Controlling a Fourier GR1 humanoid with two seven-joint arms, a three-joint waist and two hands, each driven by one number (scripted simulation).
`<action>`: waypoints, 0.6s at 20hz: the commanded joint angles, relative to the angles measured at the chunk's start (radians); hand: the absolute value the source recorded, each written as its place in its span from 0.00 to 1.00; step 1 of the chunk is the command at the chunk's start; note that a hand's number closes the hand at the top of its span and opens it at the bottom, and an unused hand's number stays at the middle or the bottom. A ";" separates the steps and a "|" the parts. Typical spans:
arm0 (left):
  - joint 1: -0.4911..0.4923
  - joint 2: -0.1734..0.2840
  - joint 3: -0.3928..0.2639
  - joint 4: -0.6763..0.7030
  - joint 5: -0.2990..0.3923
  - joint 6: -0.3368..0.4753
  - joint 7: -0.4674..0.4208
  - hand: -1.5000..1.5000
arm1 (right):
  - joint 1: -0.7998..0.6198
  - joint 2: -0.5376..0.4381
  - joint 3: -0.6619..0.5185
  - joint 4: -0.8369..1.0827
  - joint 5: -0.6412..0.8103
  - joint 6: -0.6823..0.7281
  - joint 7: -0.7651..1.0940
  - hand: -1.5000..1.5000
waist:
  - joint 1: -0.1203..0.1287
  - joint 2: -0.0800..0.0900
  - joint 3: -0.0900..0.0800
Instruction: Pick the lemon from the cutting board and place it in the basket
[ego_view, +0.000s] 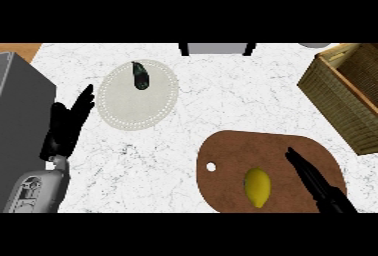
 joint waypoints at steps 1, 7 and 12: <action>-0.001 -0.004 0.020 -0.031 0.007 -0.012 0.035 0.50 | -0.044 0.046 0.029 0.056 0.047 -0.024 -0.005 0.00 | 0.000 0.000 0.000; 0.054 -0.026 0.013 0.013 -0.020 -0.014 -0.063 0.50 | -0.017 0.091 0.094 0.159 0.117 -0.099 -0.064 0.00 | 0.000 0.000 0.000; 0.008 -0.032 0.021 -0.007 -0.045 -0.005 -0.007 0.50 | -0.037 0.067 0.045 0.117 0.076 -0.032 -0.028 0.00 | -0.002 0.000 0.000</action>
